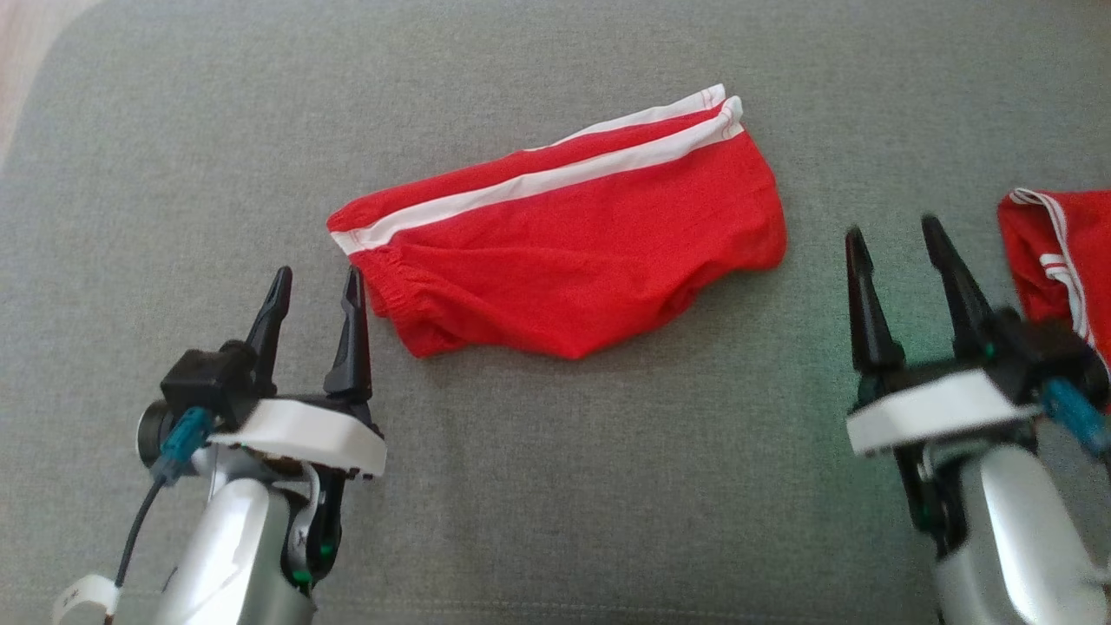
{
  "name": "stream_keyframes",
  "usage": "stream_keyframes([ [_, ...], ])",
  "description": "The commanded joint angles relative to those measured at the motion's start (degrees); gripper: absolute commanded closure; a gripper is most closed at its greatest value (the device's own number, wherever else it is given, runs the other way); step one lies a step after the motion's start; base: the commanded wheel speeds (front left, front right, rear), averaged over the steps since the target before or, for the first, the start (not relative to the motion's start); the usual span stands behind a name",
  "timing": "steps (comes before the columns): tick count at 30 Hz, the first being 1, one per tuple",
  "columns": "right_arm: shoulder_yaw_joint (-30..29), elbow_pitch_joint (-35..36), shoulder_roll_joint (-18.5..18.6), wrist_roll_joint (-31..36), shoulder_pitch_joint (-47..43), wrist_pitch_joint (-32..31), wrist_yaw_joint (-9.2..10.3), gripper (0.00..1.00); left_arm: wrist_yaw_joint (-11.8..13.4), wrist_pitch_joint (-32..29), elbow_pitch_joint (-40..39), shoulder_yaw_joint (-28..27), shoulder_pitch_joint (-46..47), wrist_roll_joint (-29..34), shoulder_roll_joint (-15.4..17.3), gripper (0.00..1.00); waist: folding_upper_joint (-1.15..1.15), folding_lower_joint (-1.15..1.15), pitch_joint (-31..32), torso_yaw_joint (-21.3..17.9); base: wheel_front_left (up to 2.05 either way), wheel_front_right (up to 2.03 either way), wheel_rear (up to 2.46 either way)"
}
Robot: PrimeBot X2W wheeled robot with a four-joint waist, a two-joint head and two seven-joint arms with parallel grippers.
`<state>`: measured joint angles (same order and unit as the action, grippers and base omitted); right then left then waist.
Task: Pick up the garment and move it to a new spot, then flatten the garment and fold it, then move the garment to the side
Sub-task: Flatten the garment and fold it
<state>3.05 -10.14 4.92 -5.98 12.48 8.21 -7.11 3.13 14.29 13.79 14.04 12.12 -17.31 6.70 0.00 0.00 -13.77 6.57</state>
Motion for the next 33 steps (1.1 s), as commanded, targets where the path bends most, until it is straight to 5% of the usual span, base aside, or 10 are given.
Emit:
stream_keyframes([
  [1,0.8,3.6,-0.6,0.5,-0.7,-0.7,-0.37,0.00,0.3,0.4,-2.3,-1.7,0.9,0.4,1.4,0.00,0.00,0.00,0.1,-0.1,0.00,0.00,0.00],
  [12,0.1,16.3,-1.6,1.0,-10.1,-7.1,-0.37,0.00,0.7,-0.8,-3.1,-0.6,-1.5,0.3,2.0,0.00,0.00,0.00,0.7,-1.1,0.00,0.00,0.00],
  [33,-1.0,16.2,-2.0,0.6,-8.6,-8.3,-0.37,0.00,1.2,-0.8,-3.4,0.3,0.2,-0.4,1.8,0.00,0.00,0.00,-1.0,0.0,0.00,0.00,0.00],
])
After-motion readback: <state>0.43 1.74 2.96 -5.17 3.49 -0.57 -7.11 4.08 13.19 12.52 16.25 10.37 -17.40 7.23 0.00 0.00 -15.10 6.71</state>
